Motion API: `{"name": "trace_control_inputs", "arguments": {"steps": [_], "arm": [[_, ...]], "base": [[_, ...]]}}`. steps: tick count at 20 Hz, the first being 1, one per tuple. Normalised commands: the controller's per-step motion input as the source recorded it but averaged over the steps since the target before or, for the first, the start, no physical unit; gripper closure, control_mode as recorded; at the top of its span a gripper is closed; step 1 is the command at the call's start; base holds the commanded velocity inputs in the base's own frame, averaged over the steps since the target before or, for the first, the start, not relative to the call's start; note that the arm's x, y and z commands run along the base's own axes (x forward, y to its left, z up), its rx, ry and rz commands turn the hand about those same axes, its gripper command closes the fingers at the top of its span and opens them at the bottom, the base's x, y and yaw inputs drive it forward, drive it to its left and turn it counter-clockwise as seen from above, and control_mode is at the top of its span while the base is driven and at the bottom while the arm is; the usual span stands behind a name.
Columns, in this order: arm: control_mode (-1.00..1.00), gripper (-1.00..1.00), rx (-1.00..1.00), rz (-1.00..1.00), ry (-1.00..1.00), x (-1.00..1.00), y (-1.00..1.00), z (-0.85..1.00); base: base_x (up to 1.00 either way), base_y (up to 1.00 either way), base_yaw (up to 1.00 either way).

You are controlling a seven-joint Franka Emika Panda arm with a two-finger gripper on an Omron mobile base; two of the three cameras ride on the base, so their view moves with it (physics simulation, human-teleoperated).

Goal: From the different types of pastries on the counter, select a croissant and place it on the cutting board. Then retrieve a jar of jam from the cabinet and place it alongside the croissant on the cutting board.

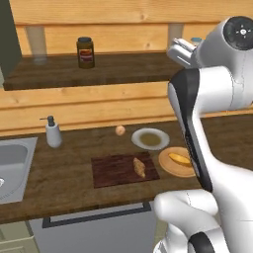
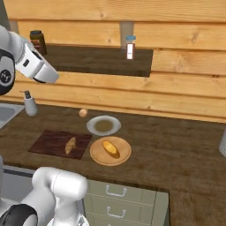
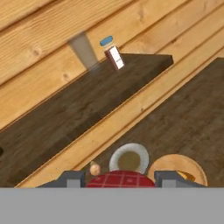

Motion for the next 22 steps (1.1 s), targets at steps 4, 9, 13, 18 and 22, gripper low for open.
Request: {"name": "trace_control_inputs", "arguments": {"steps": [4, 9, 13, 18, 22], "arm": [[-1.0, 1.0, 0.0, 0.04, 0.0, -0.82, 0.01, -0.46], [-1.0, 1.0, 0.06, 0.2, 0.08, -0.05, 0.02, -0.5], [-1.0, 1.0, 0.01, 0.27, 0.03, -0.09, 0.14, -0.52], [-1.0, 1.0, 0.0, 0.3, 0.0, -0.2, 0.32, -0.47], [-1.0, 1.0, 0.0, 0.45, 0.0, -0.02, 0.03, -0.4]], "base": [[0.0, 0.0, 0.0], [0.0, 0.0, 0.0], [0.0, 0.0, 0.0], [0.0, 0.0, 0.0], [0.0, 0.0, 0.0]]}}
